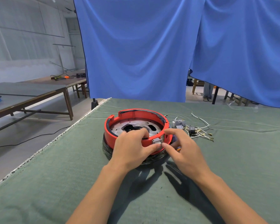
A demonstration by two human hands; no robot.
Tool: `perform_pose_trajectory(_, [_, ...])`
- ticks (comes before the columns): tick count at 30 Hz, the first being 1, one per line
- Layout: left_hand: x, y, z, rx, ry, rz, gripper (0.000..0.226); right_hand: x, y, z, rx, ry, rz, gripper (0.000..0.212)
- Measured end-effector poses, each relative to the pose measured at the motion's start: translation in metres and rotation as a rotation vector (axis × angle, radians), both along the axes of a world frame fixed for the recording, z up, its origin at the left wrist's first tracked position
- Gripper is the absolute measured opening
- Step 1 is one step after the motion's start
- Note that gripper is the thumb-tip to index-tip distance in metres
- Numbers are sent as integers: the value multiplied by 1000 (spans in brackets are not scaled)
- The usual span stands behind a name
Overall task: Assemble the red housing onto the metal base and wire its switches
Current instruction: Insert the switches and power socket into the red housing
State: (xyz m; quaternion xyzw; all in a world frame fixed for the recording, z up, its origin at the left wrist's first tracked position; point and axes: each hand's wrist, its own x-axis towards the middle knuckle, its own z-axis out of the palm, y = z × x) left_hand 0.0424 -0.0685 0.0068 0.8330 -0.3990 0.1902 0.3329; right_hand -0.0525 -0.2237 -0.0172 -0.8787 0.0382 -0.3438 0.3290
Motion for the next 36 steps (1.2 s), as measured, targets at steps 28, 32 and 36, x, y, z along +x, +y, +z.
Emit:
perform_pose_trajectory(28, [8,8,7,36,137,-44,24,8,-1,2,-5,-11,-49,16])
perform_pose_trajectory(32, [7,8,8,35,160,-38,20,7,-1,3,-6,-5,-27,16])
perform_pose_trajectory(36, [7,9,9,34,178,-55,19,7,-8,10,103,62,87,17])
